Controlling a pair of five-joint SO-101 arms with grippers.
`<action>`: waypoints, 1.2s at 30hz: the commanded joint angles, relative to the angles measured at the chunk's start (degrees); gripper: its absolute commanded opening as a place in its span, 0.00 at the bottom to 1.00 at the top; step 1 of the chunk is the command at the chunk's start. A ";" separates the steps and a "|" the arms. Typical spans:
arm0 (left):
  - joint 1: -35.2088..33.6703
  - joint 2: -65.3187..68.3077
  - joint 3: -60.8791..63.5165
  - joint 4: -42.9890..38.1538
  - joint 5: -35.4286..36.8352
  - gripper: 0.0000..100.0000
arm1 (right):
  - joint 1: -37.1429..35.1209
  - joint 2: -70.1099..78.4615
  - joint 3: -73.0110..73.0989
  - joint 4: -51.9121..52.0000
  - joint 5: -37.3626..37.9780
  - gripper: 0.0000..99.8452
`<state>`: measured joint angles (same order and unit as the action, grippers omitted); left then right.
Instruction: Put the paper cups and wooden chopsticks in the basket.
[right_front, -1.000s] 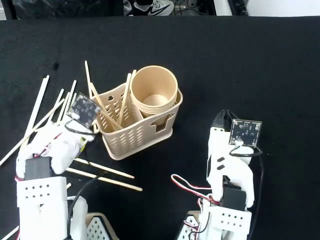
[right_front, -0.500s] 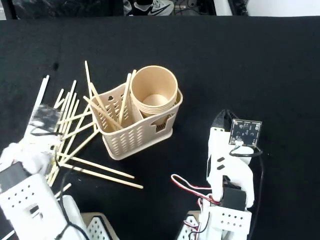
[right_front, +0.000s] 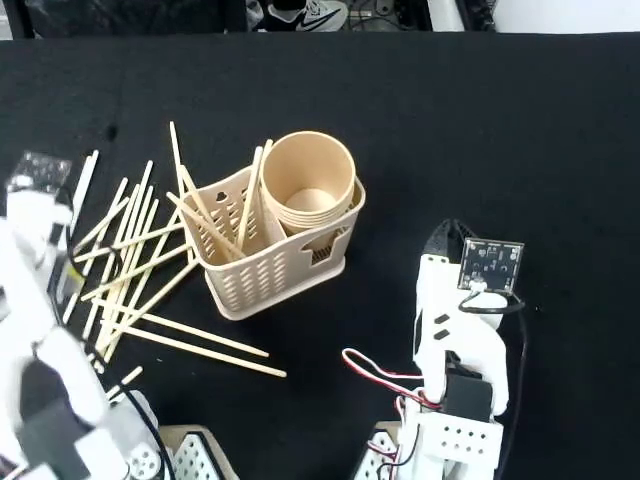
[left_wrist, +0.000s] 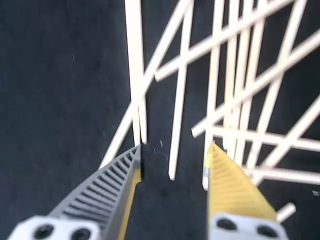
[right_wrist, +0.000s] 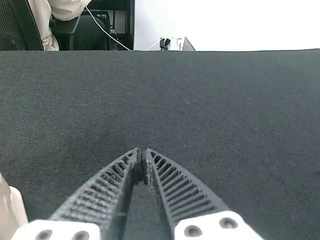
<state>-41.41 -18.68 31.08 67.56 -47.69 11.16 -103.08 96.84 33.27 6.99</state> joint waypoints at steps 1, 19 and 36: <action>4.00 13.71 -15.52 -0.18 0.35 0.21 | -0.97 -2.59 -0.31 0.18 0.62 0.01; 5.49 56.88 -52.88 5.63 4.84 0.03 | -0.97 -2.59 -0.31 0.00 0.62 0.01; 5.23 37.01 -54.29 20.92 8.79 0.03 | -0.97 -2.59 -0.31 0.00 0.62 0.01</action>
<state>-35.87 29.49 -23.78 87.43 -41.63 11.16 -103.08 96.84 33.27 6.99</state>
